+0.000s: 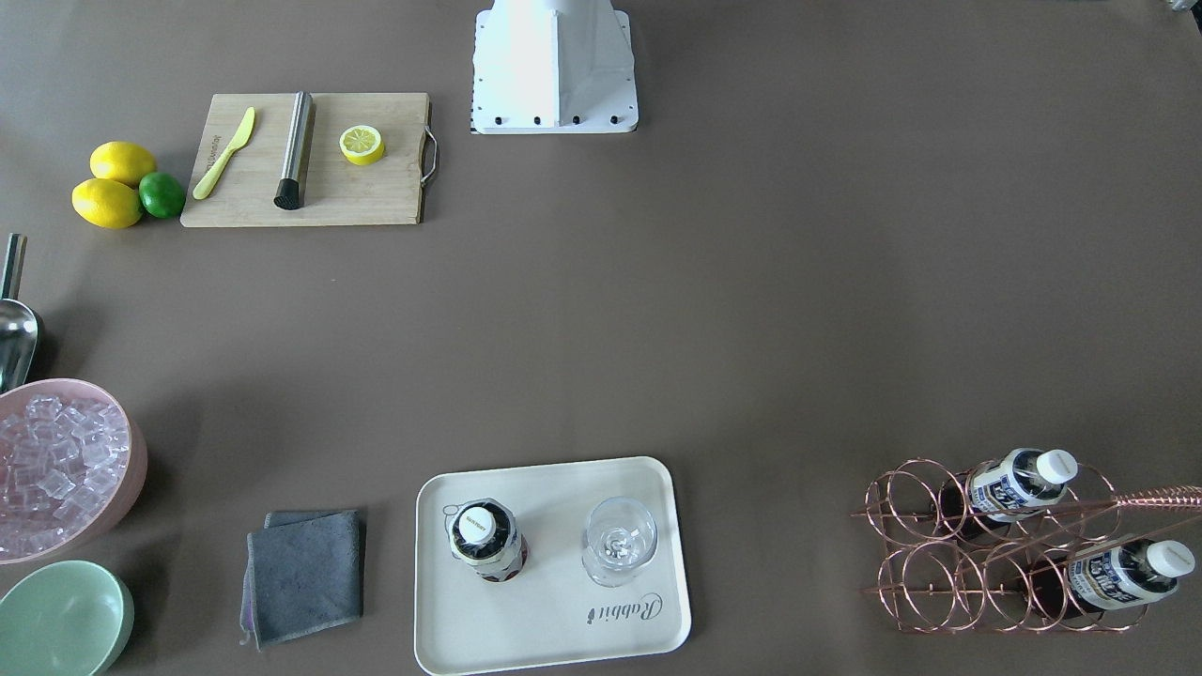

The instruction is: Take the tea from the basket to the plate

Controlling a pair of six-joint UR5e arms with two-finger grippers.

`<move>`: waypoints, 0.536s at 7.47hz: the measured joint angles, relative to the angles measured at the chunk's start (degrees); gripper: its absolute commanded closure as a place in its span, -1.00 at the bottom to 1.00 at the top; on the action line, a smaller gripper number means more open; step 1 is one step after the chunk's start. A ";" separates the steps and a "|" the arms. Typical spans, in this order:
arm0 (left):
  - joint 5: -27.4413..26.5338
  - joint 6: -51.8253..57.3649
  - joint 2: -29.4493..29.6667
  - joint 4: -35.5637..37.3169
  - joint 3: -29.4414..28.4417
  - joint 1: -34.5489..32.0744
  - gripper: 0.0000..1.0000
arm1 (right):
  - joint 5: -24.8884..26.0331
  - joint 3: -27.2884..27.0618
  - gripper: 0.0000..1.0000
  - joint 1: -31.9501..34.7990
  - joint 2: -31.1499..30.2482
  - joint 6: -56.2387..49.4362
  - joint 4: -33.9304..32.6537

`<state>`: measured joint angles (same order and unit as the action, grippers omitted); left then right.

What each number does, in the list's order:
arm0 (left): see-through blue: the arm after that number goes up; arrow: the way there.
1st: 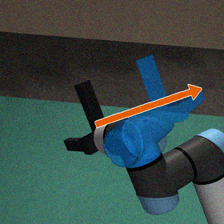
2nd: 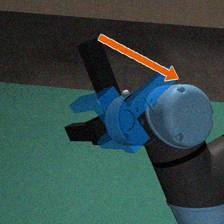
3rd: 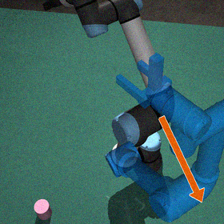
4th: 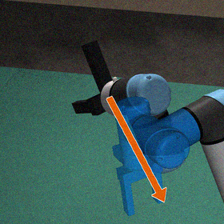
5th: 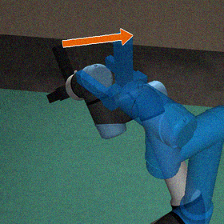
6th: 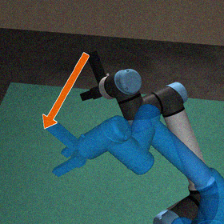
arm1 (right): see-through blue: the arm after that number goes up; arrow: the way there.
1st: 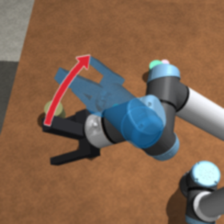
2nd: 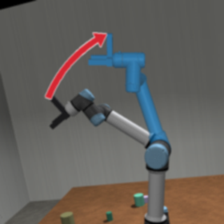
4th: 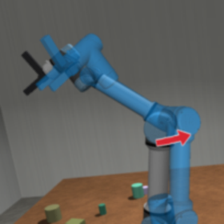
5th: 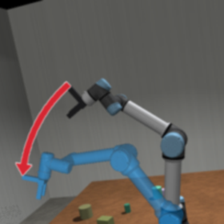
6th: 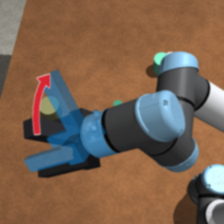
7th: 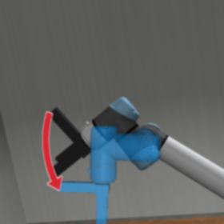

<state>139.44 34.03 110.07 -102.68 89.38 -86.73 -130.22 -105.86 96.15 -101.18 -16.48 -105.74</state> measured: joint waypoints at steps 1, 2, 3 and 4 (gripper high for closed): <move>2.77 -5.71 -1.99 -0.21 0.20 -0.62 -0.96 | -0.06 -0.17 -1.00 0.00 0.10 -0.08 -0.03; 4.90 -11.30 -4.01 -0.10 1.23 -1.45 -0.96 | -0.09 -0.31 -1.00 0.00 0.07 -0.11 -0.03; 6.24 -20.21 -8.48 -0.39 2.74 -2.44 -0.96 | -0.11 -0.36 -1.00 0.00 0.05 -0.13 -0.05; 6.88 -31.04 -12.62 -1.03 3.52 -3.14 -0.96 | -0.12 -0.38 -1.00 0.00 0.04 -0.13 -0.08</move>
<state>146.31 2.99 97.45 -103.71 92.90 -89.87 -130.34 -106.24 96.15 -101.14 -16.61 -105.81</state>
